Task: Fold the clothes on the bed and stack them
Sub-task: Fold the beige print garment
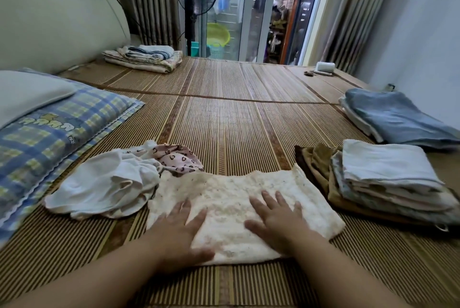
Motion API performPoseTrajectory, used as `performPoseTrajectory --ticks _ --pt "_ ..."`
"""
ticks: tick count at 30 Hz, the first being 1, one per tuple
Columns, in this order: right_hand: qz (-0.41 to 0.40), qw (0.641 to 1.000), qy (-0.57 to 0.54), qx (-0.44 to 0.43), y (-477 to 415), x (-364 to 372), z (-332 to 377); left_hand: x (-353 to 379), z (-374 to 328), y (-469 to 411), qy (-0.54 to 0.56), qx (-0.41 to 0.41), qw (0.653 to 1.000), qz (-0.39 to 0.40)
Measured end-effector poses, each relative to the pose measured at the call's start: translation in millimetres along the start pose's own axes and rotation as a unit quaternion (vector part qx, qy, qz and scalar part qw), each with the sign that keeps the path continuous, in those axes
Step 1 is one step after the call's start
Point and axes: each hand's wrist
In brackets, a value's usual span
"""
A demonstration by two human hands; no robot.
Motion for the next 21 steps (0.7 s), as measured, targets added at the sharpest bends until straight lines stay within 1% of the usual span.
performPoseTrajectory --ticks 2,3,4,6,8,9,11,13,14,16,17,19,20,21 --pt "-0.052 0.998 0.018 0.022 10.7 -4.6 19.6 -2.7 -16.1 15.5 -0.006 -0.037 0.999 0.007" --pt "-0.077 0.996 -0.005 0.048 18.4 0.4 38.5 -4.5 -26.2 25.4 -0.012 -0.050 0.999 0.005" --pt "-0.081 0.992 -0.051 0.078 25.2 8.0 60.2 -7.2 -36.0 34.0 -0.023 -0.055 0.998 0.002" --pt "-0.027 0.980 -0.143 0.133 39.1 25.1 98.0 -11.9 -53.9 49.9 -0.059 -0.038 0.998 0.002" --pt "0.007 0.974 -0.162 0.159 48.3 37.5 108.5 -16.2 -66.0 65.5 -0.085 -0.019 0.996 0.005" --pt "0.000 0.979 -0.141 0.144 49.9 39.4 103.1 -18.4 -68.3 73.0 -0.091 -0.016 0.996 0.013" --pt "-0.013 0.996 -0.066 0.061 48.4 39.2 83.5 -19.4 -64.8 84.8 -0.096 0.002 0.994 0.043" --pt "0.010 0.999 0.017 -0.036 42.4 29.4 57.9 -19.1 -55.5 97.2 -0.073 0.047 0.995 0.050" --pt "0.027 0.996 0.057 -0.068 40.2 20.4 44.3 -16.6 -48.8 101.7 -0.057 0.076 0.995 0.042" --pt "0.040 0.988 0.120 -0.088 41.6 0.6 21.2 -9.2 -33.5 108.4 -0.043 0.140 0.989 0.033" --pt "0.029 0.985 0.142 -0.091 44.3 -8.4 13.4 -5.0 -25.1 109.9 -0.043 0.166 0.985 0.035" --pt "-0.008 0.984 0.141 -0.110 58.3 -18.2 6.4 3.8 -12.7 109.5 -0.057 0.189 0.978 0.061" --pt "-0.023 0.986 0.107 -0.127 68.3 -18.4 7.0 6.9 -8.4 107.7 -0.059 0.194 0.977 0.067" --pt "-0.022 0.987 0.060 -0.146 80.9 -15.4 8.3 10.2 -5.7 104.9 -0.059 0.200 0.976 0.065"
Point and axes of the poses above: each hand's wrist, its own y-axis away from the middle knuckle, its own x-axis out of the palm, z = x × y, and after that the axes turned 2 degrees about -y, right-handed
